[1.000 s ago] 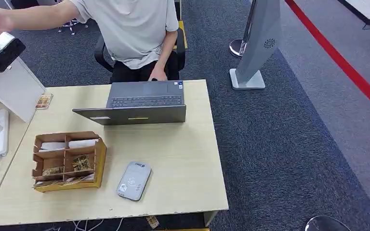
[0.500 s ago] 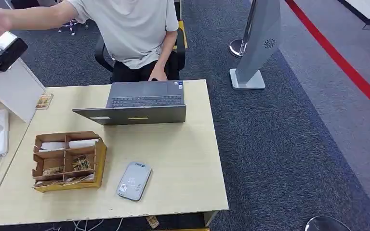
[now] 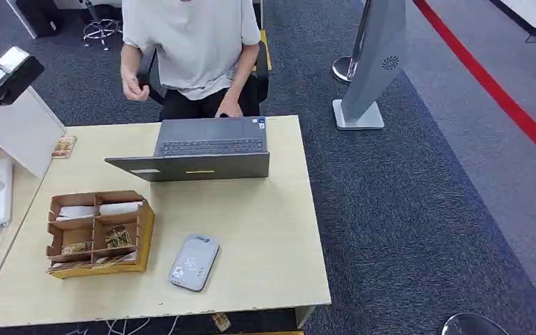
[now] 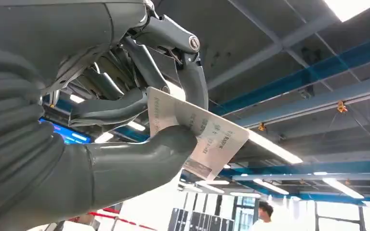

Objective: Pass the card to the sensor for recognition and then transmit it.

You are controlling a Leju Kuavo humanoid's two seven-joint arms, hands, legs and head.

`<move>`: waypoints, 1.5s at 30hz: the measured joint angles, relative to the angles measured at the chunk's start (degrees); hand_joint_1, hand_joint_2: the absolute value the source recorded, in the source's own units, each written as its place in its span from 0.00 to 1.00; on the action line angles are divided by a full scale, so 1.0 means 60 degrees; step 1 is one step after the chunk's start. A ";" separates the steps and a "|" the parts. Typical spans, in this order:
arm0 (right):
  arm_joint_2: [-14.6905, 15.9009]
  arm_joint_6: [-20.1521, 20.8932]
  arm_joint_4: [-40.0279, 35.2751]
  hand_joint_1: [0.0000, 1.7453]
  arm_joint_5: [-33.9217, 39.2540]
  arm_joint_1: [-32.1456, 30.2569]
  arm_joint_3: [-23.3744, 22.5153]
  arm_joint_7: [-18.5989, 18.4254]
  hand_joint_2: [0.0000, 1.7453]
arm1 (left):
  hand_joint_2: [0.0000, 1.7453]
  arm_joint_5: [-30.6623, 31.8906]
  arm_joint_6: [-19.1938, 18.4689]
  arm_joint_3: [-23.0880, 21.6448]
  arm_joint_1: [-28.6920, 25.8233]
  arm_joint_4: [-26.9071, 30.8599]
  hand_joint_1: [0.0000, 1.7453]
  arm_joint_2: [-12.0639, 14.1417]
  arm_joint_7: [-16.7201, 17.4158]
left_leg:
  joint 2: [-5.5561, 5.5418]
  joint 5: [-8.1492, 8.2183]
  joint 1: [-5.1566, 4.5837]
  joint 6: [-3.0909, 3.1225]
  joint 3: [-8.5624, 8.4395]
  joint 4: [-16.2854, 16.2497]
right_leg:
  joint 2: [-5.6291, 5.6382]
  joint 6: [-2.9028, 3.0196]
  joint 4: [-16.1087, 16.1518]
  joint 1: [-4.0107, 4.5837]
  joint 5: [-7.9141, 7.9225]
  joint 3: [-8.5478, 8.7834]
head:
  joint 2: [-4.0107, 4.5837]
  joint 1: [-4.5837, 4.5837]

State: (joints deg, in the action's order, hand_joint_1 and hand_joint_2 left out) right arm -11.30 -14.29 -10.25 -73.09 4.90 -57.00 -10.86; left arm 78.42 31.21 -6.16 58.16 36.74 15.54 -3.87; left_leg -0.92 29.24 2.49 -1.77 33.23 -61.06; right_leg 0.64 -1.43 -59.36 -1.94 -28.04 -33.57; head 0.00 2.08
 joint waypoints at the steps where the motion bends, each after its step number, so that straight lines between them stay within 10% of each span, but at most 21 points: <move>1: 0.0000 -0.0004 0.0000 0.00 0.0007 0.0000 -0.0022 0.0000 0.00 | 1.00 0.0022 0.0033 0.0000 -0.0006 0.0007 1.00 -0.0004 0.0000 | 0.0000 0.0000 0.0000 0.0000 0.0000 0.0000 | 0.0000 0.0000 0.0000 0.0000 0.0000 0.0000 | 0.0000 0.0004; 45: -0.0146 -0.0780 0.0000 0.00 0.0506 -0.0002 -0.0594 -0.0094 0.00 | 1.00 0.0987 0.0164 -0.1348 -0.6454 0.7745 1.00 -0.1446 0.0331 | 0.0001 0.0003 -0.0003 0.0001 0.0001 0.0006 | -0.0002 -0.0003 0.0005 -0.0004 -0.0004 -0.0003 | 0.0000 0.0000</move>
State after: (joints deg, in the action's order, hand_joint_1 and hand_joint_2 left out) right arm -12.17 -18.97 -10.25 -70.05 4.89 -60.57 -11.43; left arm 84.35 32.20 -14.25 19.44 83.21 6.86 -1.88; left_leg -0.91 29.25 2.47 -1.76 33.23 -61.02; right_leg 0.63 -1.45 -59.33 -1.97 -28.06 -33.59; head 0.00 2.08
